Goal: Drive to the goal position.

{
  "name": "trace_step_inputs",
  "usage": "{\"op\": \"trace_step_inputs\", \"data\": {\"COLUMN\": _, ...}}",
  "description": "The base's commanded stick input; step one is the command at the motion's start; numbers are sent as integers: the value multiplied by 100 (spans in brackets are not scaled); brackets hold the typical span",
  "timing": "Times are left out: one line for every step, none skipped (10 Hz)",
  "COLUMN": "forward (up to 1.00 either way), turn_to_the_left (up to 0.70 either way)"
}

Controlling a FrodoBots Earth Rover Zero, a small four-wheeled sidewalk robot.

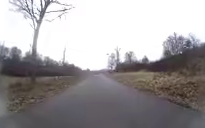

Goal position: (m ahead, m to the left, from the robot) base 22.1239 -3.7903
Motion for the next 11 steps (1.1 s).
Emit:
{"op": "trace_step_inputs", "data": {"forward": 70, "turn_to_the_left": 0}}
{"op": "trace_step_inputs", "data": {"forward": 70, "turn_to_the_left": 0}}
{"op": "trace_step_inputs", "data": {"forward": 70, "turn_to_the_left": 0}}
{"op": "trace_step_inputs", "data": {"forward": 70, "turn_to_the_left": 0}}
{"op": "trace_step_inputs", "data": {"forward": 70, "turn_to_the_left": 0}}
{"op": "trace_step_inputs", "data": {"forward": 70, "turn_to_the_left": 0}}
{"op": "trace_step_inputs", "data": {"forward": 70, "turn_to_the_left": 0}}
{"op": "trace_step_inputs", "data": {"forward": 70, "turn_to_the_left": 0}}
{"op": "trace_step_inputs", "data": {"forward": 70, "turn_to_the_left": 0}}
{"op": "trace_step_inputs", "data": {"forward": 70, "turn_to_the_left": 0}}
{"op": "trace_step_inputs", "data": {"forward": 70, "turn_to_the_left": 0}}
